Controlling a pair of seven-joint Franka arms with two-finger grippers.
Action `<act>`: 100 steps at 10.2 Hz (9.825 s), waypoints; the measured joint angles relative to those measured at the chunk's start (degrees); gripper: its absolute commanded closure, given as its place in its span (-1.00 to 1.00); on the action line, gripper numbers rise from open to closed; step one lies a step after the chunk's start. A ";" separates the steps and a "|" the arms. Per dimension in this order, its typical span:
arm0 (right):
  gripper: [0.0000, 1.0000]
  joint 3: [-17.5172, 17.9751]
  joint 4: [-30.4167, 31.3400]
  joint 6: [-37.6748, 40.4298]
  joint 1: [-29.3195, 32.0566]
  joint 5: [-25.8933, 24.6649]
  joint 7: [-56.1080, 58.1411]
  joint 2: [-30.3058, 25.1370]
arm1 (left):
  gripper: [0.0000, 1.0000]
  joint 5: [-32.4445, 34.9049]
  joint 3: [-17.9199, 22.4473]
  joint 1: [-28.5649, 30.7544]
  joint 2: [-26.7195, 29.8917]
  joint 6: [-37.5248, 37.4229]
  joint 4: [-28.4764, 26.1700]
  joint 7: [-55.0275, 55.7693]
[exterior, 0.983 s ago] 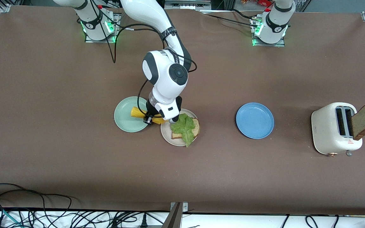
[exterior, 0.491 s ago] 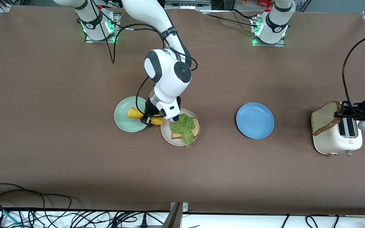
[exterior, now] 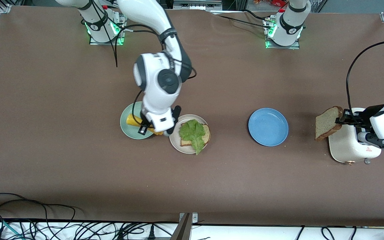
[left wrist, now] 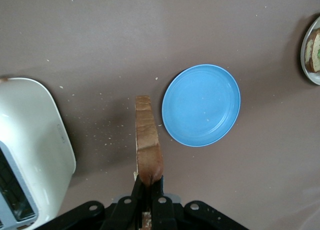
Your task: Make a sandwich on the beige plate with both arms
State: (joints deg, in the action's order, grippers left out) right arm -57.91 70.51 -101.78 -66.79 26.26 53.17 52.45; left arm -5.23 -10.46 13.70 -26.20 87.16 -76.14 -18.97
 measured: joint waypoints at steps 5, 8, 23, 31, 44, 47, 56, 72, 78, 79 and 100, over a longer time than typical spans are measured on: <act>1.00 -0.02 0.58 6.07 15.80 22.37 13.33 -2.86 | 1.00 -3.22 -0.07 -1.27 -1.48 -1.43 -0.05 1.63; 1.00 0.23 3.62 10.80 25.37 33.76 26.68 -2.72 | 1.00 -9.59 -0.10 -3.34 -3.22 -1.49 -0.07 2.53; 1.00 20.73 32.77 25.59 47.05 58.53 92.18 -0.83 | 1.00 -44.44 -0.30 -24.64 -14.63 22.14 -0.02 25.17; -1.00 25.34 33.55 27.55 56.79 58.87 99.88 -0.52 | 1.00 -48.97 -0.29 -30.97 -19.48 37.85 -0.04 27.34; -1.00 11.59 4.03 33.19 53.18 36.42 36.53 -7.56 | -1.00 -50.20 0.63 -29.90 -22.65 41.29 -4.21 12.66; -1.00 9.48 -2.32 34.27 49.54 28.64 21.03 -10.49 | -1.00 -50.20 0.78 -28.12 -22.65 41.09 -4.40 12.63; -1.00 38.51 3.24 23.82 54.43 -17.96 -21.04 -31.88 | -1.00 -13.03 1.41 -19.10 -16.90 29.19 -4.23 16.76; -1.00 55.22 31.59 6.00 68.12 -25.64 -52.48 -55.46 | -1.00 11.22 4.43 -11.38 9.56 -5.43 -3.33 25.31; -1.00 55.36 31.52 4.30 68.04 -25.25 -52.44 -55.45 | -1.00 10.57 8.12 -17.43 22.82 -6.69 -12.65 23.10; -1.00 55.38 31.52 3.71 68.03 -25.25 -52.42 -55.45 | -1.00 9.99 8.26 -17.88 23.84 -6.63 -12.96 22.94; -1.00 55.62 31.52 3.48 67.92 -26.35 -50.27 -55.44 | -1.00 8.49 11.92 -21.70 25.59 -6.38 -13.10 25.53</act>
State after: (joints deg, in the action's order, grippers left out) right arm -2.29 102.02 -98.30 1.13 -0.10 2.90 -3.00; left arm 3.26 1.46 -8.00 -0.61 80.78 -89.24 6.55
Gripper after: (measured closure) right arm 0.000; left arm 0.000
